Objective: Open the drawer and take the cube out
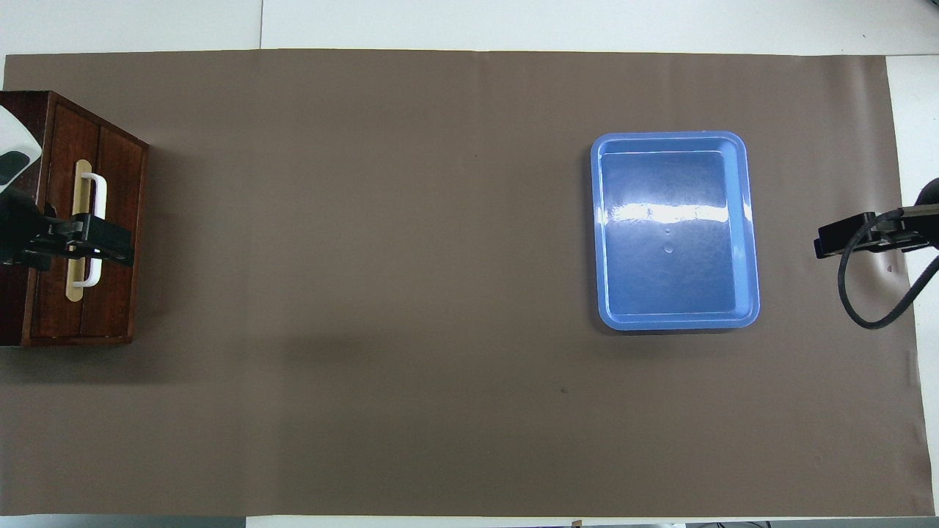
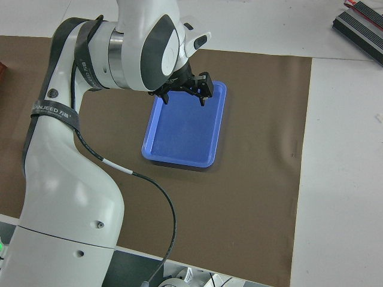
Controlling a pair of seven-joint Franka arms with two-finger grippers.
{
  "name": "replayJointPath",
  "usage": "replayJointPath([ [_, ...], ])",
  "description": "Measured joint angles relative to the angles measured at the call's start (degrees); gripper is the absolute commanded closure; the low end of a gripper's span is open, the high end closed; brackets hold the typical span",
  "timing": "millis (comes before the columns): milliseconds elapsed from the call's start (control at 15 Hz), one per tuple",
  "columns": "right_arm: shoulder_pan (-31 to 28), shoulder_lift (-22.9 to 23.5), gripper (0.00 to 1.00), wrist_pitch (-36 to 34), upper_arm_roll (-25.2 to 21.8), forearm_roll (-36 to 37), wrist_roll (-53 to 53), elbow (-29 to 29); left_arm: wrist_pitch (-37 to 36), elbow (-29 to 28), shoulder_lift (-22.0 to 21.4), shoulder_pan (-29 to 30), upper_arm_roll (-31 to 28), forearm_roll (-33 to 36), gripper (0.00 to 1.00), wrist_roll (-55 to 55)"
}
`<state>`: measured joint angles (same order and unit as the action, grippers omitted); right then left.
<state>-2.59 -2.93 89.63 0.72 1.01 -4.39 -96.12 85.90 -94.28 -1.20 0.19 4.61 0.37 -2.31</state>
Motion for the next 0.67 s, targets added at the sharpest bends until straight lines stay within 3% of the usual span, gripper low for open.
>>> replayJointPath([
  [669, 0.0, 0.0, 0.0, 0.0, 0.0, 0.0, 0.0, 0.0, 3.61, -0.64, 0.04, 0.09, -0.39, 0.01, 0.0, 0.0],
])
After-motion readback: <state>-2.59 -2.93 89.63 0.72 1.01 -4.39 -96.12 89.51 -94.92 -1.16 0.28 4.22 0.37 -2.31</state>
